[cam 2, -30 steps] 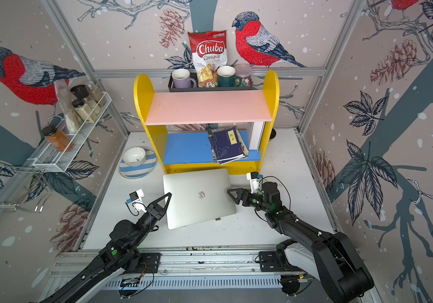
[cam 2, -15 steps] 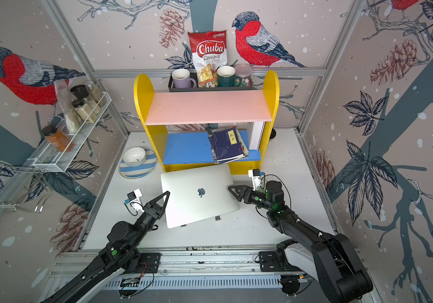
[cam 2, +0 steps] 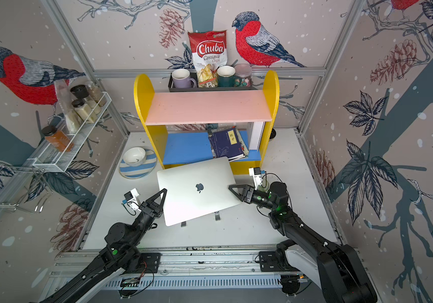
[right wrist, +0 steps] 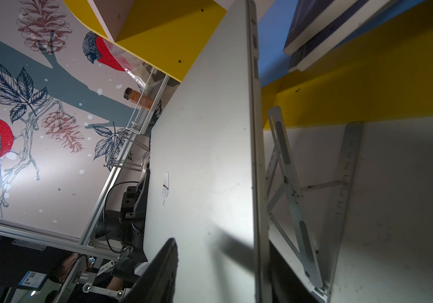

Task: Close the laptop lid and set it aside
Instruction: Pick up the laptop from the computer stand, then place the laptop on the shelf.

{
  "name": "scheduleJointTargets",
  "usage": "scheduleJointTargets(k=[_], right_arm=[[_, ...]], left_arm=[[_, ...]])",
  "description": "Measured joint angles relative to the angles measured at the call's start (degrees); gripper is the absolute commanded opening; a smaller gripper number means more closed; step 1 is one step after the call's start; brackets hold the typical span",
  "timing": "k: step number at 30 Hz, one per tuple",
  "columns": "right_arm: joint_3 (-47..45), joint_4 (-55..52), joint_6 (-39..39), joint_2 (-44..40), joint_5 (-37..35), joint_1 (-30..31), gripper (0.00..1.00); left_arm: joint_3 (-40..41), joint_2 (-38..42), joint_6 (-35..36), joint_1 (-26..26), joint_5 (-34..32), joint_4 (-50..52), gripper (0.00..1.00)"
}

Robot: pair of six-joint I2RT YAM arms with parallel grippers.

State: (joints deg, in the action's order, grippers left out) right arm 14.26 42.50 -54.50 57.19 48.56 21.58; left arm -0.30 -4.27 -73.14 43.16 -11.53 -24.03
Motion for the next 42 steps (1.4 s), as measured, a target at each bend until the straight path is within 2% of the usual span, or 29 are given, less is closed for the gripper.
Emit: scheduleJointTargets(k=[9, 15, 25, 32, 42], right_arm=[[0.85, 1.27, -7.02, -3.76, 1.36, -0.11, 0.16], [3.3, 0.2, -12.52, -8.55, 1.99, -0.13, 0.0], [11.8, -11.85, -14.82, -15.3, -1.09, -0.68, 0.0], [20.2, -18.29, -16.17, -15.45, -6.93, -1.22, 0.0], [27.43, -23.12, -17.97, -14.73, -12.79, -1.29, 0.0]], left_arm=[[-0.59, -2.86, -3.21, -0.11, -1.97, -2.54, 0.0], [-6.05, -6.45, -2.95, -0.2, -2.32, -1.81, 0.0], [-20.44, -19.04, -1.42, -0.33, -0.87, 0.76, 0.0], [-29.64, -29.24, -1.49, -0.55, -0.37, -1.11, 0.0], [-39.21, -36.81, -1.86, -3.43, 3.52, -0.28, 0.0]])
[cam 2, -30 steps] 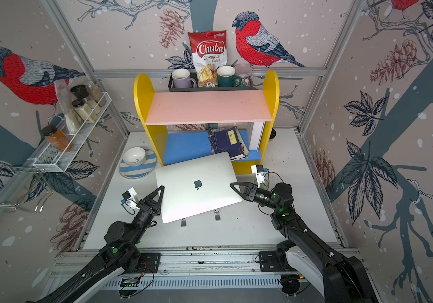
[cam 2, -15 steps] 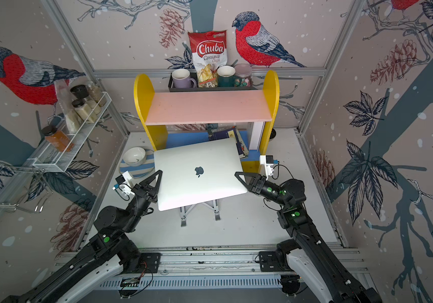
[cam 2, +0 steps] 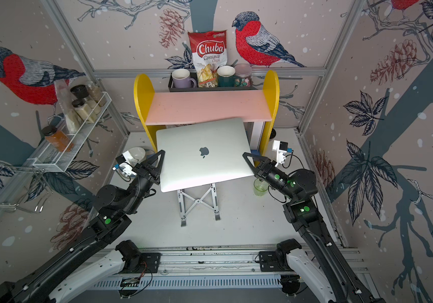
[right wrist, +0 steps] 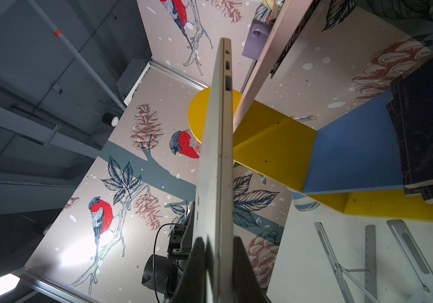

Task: Close the laptop lid and set it aside
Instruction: Place the laptop on the shelf.

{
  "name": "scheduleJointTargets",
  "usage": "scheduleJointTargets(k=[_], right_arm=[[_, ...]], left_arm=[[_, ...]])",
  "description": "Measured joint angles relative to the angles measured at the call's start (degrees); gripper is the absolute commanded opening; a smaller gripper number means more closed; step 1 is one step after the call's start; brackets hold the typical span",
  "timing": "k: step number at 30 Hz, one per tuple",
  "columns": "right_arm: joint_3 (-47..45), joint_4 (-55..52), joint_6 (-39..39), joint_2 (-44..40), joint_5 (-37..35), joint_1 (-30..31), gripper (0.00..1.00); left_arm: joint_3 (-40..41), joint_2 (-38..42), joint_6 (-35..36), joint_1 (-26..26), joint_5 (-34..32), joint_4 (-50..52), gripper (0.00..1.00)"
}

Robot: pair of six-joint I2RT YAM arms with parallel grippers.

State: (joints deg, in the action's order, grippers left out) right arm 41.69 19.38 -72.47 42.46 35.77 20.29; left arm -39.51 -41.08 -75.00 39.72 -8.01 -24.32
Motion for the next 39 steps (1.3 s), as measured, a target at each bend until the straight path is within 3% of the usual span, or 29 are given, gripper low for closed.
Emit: scheduleJointTargets(k=[21, 32, 34, 39], right_arm=[[12.57, -7.98, -5.49, 8.94, -12.09, -1.29, 0.0], [13.7, -8.11, -8.46, 13.05, -14.95, -4.07, 0.0], [13.84, -8.11, -8.7, 13.27, -14.64, -4.68, 0.0], [14.36, -9.01, -10.49, 13.75, -13.42, -5.77, 0.0]], left_arm=[[-13.81, -17.81, -8.96, -7.13, 6.08, 0.57, 0.0], [-20.37, -27.26, -12.92, -8.35, 4.66, -1.03, 0.0], [-20.57, -28.04, -13.07, -8.35, 4.46, -1.79, 0.06], [-20.59, -29.35, -13.35, -8.39, 3.06, -3.8, 0.35]])
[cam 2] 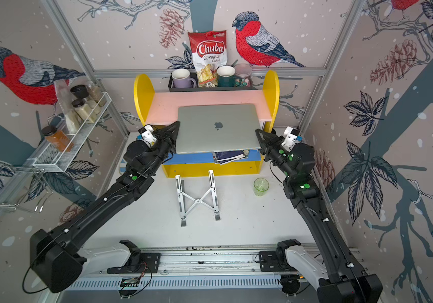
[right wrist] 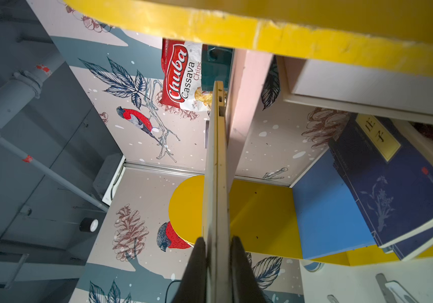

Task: Close the laptop lid and set it aside
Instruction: Place the laptop on the shelf.

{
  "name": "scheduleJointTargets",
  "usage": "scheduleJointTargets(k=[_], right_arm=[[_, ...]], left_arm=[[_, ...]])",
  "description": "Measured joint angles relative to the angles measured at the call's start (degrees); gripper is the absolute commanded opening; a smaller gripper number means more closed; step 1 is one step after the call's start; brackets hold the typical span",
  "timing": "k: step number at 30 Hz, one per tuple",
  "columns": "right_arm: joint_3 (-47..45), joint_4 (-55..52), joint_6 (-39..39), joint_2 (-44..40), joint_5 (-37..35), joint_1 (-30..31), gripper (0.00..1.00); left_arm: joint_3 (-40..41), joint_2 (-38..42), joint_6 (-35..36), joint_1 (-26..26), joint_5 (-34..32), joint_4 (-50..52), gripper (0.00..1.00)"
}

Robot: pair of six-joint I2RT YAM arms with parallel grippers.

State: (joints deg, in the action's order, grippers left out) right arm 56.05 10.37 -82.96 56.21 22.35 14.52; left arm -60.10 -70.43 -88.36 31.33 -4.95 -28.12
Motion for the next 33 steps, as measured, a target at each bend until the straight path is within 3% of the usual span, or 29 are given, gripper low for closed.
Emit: scheduleJointTargets(k=[11, 33], right_arm=[[1.64, -1.4, -4.46, 0.59, 1.75, -0.7, 0.0], [1.62, -2.64, -2.43, 0.44, 5.11, -4.17, 0.0]], left_arm=[[-1.16, -1.99, -2.14, -0.04, 0.46, -6.45, 0.67], [3.23, -1.31, -3.43, -0.17, 0.7, -8.13, 0.65]])
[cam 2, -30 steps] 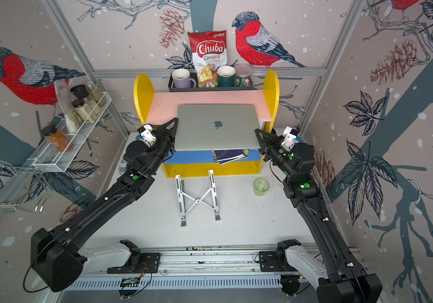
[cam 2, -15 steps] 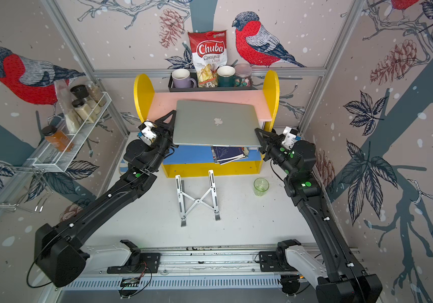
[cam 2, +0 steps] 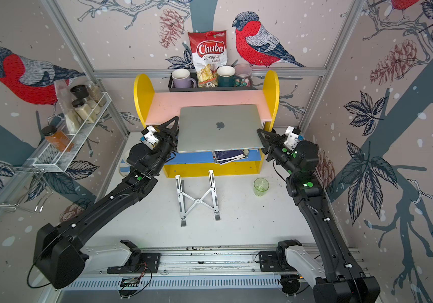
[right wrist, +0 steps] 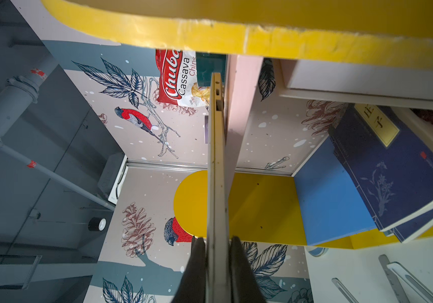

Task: Close the laptop lid and set it aside
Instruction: Place the laptop on the shelf.

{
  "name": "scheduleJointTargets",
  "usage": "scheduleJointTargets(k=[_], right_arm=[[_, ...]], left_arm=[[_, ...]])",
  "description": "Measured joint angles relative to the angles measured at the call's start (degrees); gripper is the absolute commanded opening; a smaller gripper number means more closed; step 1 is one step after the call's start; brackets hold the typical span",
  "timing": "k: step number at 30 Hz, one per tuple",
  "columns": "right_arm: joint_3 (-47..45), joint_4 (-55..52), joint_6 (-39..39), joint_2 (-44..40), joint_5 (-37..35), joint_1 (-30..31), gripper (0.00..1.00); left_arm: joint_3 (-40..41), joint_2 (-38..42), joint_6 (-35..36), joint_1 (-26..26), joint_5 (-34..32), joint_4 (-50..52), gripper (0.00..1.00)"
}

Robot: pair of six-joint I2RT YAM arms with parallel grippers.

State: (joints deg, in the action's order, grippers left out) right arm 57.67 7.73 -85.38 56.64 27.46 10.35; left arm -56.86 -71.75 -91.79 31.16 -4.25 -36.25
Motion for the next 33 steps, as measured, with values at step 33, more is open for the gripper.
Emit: scheduleJointTargets(k=[33], right_arm=[[10.14, -3.48, -1.53, 8.33, -11.78, 7.52, 0.0]], left_arm=[[1.14, 5.84, 3.43, -0.37, -0.48, 3.63, 0.6]])
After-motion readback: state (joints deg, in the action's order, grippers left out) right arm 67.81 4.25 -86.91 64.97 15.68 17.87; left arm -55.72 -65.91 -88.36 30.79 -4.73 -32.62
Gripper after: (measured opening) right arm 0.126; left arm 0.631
